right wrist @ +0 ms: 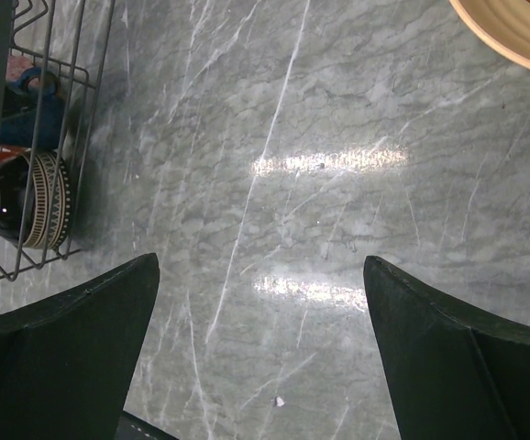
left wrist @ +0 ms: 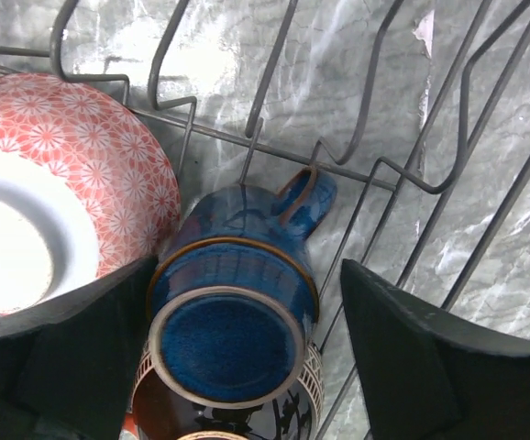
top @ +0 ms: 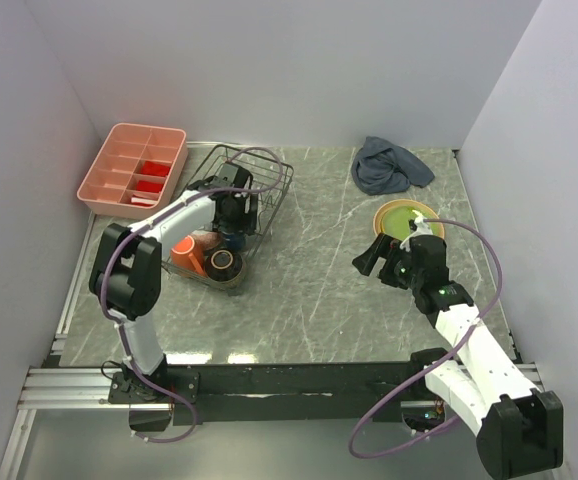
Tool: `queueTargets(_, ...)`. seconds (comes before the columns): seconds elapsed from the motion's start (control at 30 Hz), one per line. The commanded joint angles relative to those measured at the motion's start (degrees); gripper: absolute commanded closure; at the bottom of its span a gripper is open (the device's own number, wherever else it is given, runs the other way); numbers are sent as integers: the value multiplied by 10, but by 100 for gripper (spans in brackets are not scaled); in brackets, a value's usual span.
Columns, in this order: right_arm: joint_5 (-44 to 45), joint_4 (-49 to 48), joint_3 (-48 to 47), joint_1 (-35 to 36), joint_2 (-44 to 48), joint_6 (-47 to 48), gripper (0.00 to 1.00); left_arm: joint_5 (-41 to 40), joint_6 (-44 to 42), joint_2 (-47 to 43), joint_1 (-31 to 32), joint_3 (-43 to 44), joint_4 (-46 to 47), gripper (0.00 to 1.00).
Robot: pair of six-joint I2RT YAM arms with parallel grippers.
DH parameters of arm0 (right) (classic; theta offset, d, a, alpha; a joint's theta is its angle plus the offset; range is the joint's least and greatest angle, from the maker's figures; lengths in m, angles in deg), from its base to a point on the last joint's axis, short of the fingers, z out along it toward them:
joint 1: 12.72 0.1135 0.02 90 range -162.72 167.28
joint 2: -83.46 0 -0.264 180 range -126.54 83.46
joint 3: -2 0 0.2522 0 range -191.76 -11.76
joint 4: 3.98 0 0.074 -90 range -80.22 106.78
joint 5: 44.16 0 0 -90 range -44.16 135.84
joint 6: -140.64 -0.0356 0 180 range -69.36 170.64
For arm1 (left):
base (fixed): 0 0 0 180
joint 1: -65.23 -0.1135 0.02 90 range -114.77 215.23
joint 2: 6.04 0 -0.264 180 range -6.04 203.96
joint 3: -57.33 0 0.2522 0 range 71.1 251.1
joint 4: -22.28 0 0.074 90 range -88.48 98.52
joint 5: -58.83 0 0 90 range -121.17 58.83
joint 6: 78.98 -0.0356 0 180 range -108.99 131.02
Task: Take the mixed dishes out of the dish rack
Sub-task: Pick up the cup from the dish rack.
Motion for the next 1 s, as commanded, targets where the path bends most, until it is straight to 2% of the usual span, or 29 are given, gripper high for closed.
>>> queueTargets(0.0,-8,-29,-14,4,-3,8,0,25,1,-5,0,24,-12,23)
queueTargets(0.13,-11,-30,-13,5,-2,7,0,30,4,-18,0,15,-9,36)
queueTargets(0.5,-41,-31,-14,5,9,6,0,21,-5,-91,-4,-3,-3,61)
queueTargets(0.7,-120,-70,-4,8,17,3,0,25,-9,-151,-22,-14,2,68)
queueTargets(0.83,-193,-158,20,10,25,-21,0,49,-7,-191,-35,-27,13,71)
queueTargets(0.97,-223,-207,28,14,19,-47,0,84,7,-243,-40,-48,39,71)
